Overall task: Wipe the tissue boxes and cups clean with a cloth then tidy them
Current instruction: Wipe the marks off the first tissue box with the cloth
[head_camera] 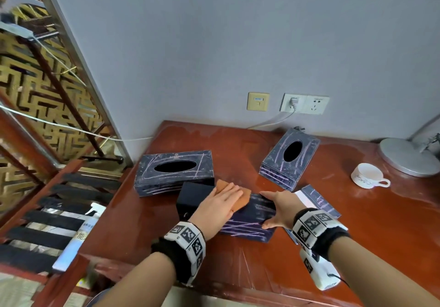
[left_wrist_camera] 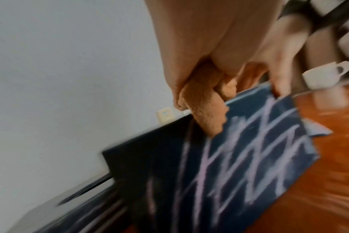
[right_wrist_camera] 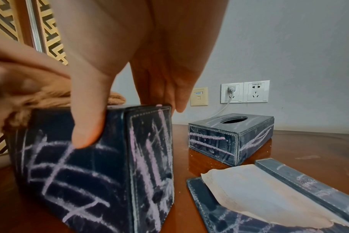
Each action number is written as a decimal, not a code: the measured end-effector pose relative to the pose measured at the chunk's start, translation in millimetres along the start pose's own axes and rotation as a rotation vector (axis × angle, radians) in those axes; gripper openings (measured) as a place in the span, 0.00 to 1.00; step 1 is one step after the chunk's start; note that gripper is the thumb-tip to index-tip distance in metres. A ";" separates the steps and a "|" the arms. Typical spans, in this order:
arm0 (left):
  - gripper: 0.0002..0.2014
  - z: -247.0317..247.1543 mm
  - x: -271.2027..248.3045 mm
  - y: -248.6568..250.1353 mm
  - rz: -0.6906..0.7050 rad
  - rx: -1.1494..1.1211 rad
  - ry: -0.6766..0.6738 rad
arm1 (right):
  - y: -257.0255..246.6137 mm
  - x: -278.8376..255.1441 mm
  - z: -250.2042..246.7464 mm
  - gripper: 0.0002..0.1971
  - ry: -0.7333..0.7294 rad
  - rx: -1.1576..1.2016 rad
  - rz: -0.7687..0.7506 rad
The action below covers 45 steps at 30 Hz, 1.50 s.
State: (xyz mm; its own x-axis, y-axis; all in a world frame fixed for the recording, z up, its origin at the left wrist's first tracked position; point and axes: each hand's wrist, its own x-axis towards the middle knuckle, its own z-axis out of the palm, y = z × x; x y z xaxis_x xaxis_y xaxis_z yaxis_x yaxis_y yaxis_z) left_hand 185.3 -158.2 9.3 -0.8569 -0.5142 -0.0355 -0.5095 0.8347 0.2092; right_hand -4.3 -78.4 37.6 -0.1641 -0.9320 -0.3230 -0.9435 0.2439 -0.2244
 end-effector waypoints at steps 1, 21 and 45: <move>0.27 -4.4 1.1 -8.2 -0.083 0.015 0.024 | -0.2 -0.2 -0.6 0.40 0.003 0.008 -0.003; 0.30 9.7 29.5 43.7 0.038 -0.147 0.020 | 51.7 -27.6 1.6 0.41 0.087 0.383 0.120; 0.44 -22.4 34.9 7.3 -0.162 -0.237 -0.275 | 33.6 -3.9 43.1 0.16 0.358 0.647 -0.066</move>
State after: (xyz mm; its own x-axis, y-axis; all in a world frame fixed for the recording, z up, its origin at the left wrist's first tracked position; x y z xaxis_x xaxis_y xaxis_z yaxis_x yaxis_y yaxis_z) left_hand 153.5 -174.5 31.5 -0.7723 -0.5368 -0.3398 -0.6352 0.6621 0.3977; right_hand -22.9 -55.1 -8.3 -0.3010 -0.9536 0.0041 -0.6143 0.1906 -0.7657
